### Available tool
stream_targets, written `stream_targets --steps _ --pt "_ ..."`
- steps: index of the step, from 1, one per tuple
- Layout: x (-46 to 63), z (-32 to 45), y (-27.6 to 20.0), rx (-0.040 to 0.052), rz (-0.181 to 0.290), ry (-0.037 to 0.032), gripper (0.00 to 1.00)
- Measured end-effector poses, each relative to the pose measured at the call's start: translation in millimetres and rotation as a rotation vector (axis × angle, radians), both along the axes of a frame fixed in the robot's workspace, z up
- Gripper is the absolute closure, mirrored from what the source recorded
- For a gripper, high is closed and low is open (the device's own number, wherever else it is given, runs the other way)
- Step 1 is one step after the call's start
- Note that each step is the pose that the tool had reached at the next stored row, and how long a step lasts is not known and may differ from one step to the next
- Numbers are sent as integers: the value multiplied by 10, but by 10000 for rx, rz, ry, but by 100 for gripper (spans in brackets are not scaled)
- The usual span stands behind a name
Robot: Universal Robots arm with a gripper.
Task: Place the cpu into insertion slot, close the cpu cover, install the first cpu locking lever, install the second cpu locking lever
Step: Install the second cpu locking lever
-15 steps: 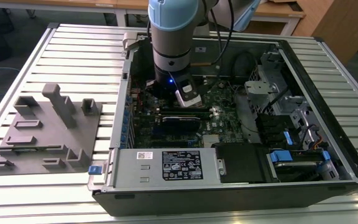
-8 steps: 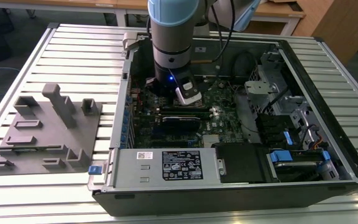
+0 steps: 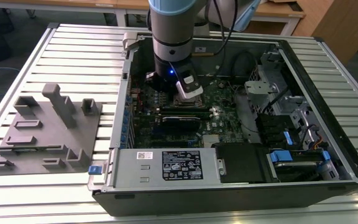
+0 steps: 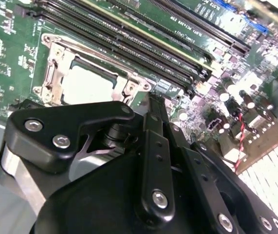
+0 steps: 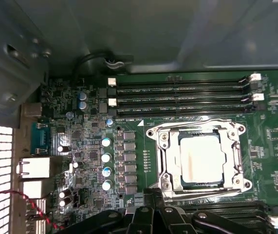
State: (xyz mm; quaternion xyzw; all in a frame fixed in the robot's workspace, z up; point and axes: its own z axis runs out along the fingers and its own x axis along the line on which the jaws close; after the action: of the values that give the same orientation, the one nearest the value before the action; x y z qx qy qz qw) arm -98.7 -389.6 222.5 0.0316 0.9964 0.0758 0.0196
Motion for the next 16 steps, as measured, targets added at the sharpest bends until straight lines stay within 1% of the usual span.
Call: stream_targets --steps 1,3,5,8,12,16 --pt "0 2 1 -5 0 -1 89" --pt "2 2 0 -52 0 -2 89" --pt "28 2 1 -66 -4 0 89" --pt "127 -1 0 -78 -3 1 89" --pt "280 -7 0 -124 -4 5 89" --pt "404 -13 6 -217 -5 8 89"
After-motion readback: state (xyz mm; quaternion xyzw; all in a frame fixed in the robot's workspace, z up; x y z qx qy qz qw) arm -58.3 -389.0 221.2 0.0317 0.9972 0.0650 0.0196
